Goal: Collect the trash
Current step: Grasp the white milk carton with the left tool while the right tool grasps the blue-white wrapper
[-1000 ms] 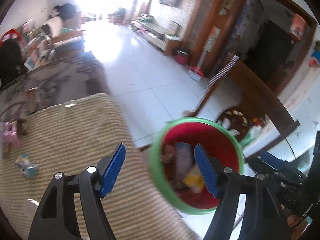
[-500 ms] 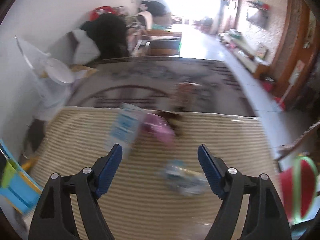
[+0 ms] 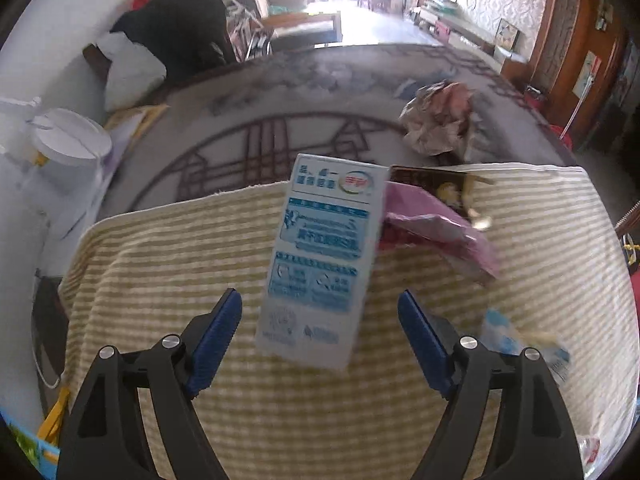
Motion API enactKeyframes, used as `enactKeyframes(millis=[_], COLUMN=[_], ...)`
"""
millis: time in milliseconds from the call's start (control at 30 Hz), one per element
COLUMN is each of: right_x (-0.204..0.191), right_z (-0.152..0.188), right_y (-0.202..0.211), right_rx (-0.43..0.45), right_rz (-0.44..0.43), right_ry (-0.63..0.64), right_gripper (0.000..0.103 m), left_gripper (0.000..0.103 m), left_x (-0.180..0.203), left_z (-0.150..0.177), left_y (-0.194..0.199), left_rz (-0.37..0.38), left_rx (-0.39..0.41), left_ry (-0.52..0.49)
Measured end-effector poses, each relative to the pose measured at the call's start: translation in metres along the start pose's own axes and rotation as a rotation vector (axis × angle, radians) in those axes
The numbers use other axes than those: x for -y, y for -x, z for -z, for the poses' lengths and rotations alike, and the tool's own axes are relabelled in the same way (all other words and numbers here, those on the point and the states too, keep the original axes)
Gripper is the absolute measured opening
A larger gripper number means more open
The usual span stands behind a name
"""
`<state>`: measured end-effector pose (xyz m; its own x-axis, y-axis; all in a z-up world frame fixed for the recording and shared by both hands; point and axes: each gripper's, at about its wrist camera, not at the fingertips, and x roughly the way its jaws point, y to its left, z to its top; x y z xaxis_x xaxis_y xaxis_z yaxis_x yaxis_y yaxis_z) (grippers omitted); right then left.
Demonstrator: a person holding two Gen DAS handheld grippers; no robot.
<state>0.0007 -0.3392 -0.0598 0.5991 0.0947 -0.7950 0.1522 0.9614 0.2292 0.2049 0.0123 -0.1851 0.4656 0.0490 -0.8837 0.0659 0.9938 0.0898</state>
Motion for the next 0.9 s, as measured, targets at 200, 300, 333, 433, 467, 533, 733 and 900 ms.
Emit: enactKeyframes(millis=[200,300,333,433,467,533,733,900], right_x=[-0.035,-0.059,-0.066,-0.096,-0.104,-0.118,-0.155,-0.179], right_z=[-0.004,-0.012,-0.014,-0.021,-0.021,-0.024,-0.03,-0.018], right_y=[-0.016,-0.029,-0.034,-0.053,-0.06,-0.077,-0.143,-0.192], right_rx=[-0.023,-0.041,-0.051,-0.084,-0.096,-0.124,-0.254,-0.362], right_rz=[0.002,-0.014,-0.019,-0.055,-0.065,-0.079,-0.105,-0.088], right_ry=[0.026,0.08,0.101,0.179,0.204,0.255,0.387,0.502], right_gripper=[0.081,0.082,0.082,0.082,0.082,0.082,0.082,0.075], left_gripper=[0.071,0.054,0.052,0.052,0.052,0.052,0.052,0.054], left_x=[-0.019,-0.022,-0.025,-0.032,-0.037,-0.044,-0.063,-0.068], left_z=[-0.011,-0.008,-0.005,0.003,0.01,0.019,0.066,0.09], left_y=[-0.035,-0.039,-0.036,-0.024,-0.015,-0.004,0.021,0.011], left_rz=[0.063,0.098,0.108,0.118,0.12,0.129,0.156,0.144], left_rx=[-0.061,-0.055,-0.05,-0.026,-0.014,-0.007,-0.056,-0.116], left_ry=[0.08,0.076,0.075,0.079,0.08,0.085,0.124,0.121])
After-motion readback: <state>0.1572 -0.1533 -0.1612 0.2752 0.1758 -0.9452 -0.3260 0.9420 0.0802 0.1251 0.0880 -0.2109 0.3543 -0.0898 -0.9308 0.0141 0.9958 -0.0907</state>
